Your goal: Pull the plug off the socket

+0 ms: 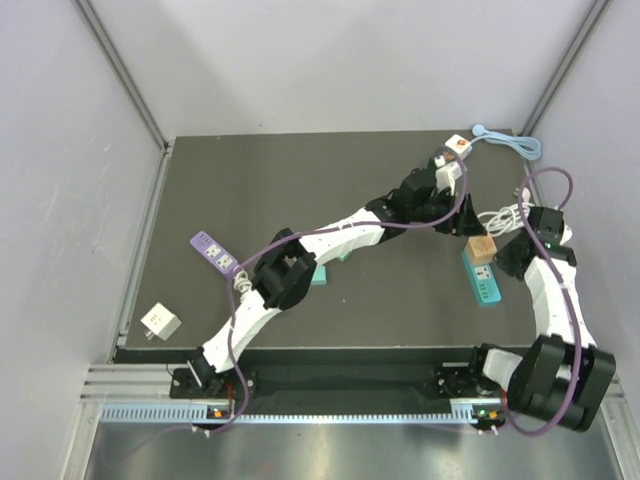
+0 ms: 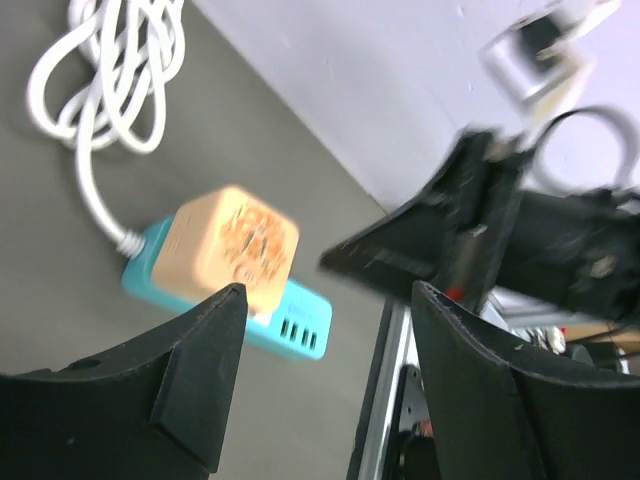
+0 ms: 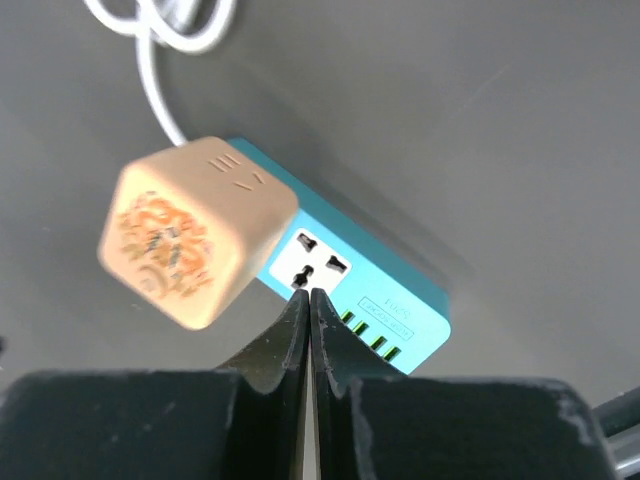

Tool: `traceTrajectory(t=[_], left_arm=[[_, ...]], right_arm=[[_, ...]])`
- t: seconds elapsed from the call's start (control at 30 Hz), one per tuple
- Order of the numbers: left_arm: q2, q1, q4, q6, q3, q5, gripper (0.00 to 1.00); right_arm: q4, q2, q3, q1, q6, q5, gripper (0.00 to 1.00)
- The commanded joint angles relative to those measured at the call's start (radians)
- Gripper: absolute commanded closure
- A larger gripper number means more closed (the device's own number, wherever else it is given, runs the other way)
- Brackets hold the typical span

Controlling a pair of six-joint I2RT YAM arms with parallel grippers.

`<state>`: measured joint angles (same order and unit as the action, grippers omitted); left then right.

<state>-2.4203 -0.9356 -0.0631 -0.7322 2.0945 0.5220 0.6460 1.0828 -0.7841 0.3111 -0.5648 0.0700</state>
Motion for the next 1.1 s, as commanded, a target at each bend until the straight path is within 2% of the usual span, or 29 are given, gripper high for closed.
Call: traceTrajectory(t=[0.0, 0.13, 0.3, 0.33, 0.4, 0.5, 0.63, 0.77, 0.87, 0.97, 1.0, 1.07], left_arm=[[-0.075, -0.034, 0.087, 0.027, 0.140, -0.089, 0.28], [-0.115, -0.049, 0.112, 0.033, 0.180, -0.149, 0.25], [-0.118, -0.068, 0.154, 0.062, 0.187, -0.224, 0.24], [-0.117, -0.069, 0.158, 0.066, 0.187, -0.235, 0.18], [-0.114, -0.083, 0.152, 0.096, 0.176, -0.255, 0.17], [-0.092, -0.091, 0.083, 0.172, 0.128, -0.246, 0.14], [-0.037, -0.095, -0.050, 0.315, -0.020, -0.208, 0.12], [-0.033, -0.094, -0.105, 0.485, -0.066, -0.117, 0.20], [-0.023, -0.097, -0.210, 0.584, -0.142, -0.045, 0.23], [-0.010, -0.098, -0.323, 0.637, -0.209, -0.049, 0.27], [-0.011, -0.098, -0.333, 0.643, -0.202, -0.057, 0.32], [-0.029, -0.098, -0.353, 0.652, -0.186, -0.082, 0.33]], right_arm=[[-0.063, 0.066, 0.012, 0.011, 0.026, -0.038, 1.00], [-0.086, 0.121, 0.023, 0.017, 0.025, -0.067, 1.00], [-0.095, 0.100, 0.071, 0.031, -0.010, -0.022, 1.00], [-0.098, 0.095, 0.080, 0.036, -0.012, -0.025, 1.00], [-0.108, 0.092, 0.106, 0.039, -0.021, -0.035, 1.00], [-0.126, 0.103, 0.134, 0.042, -0.023, -0.067, 1.00], [-0.129, 0.111, 0.151, 0.043, -0.026, -0.134, 1.00], [-0.129, 0.092, 0.170, 0.045, -0.035, -0.141, 1.00], [-0.126, 0.098, 0.163, 0.049, -0.029, -0.139, 1.00], [-0.114, 0.109, 0.154, 0.057, -0.018, -0.141, 1.00], [-0.114, 0.108, 0.155, 0.059, -0.015, -0.142, 1.00], [-0.111, 0.103, 0.155, 0.071, -0.007, -0.142, 1.00]])
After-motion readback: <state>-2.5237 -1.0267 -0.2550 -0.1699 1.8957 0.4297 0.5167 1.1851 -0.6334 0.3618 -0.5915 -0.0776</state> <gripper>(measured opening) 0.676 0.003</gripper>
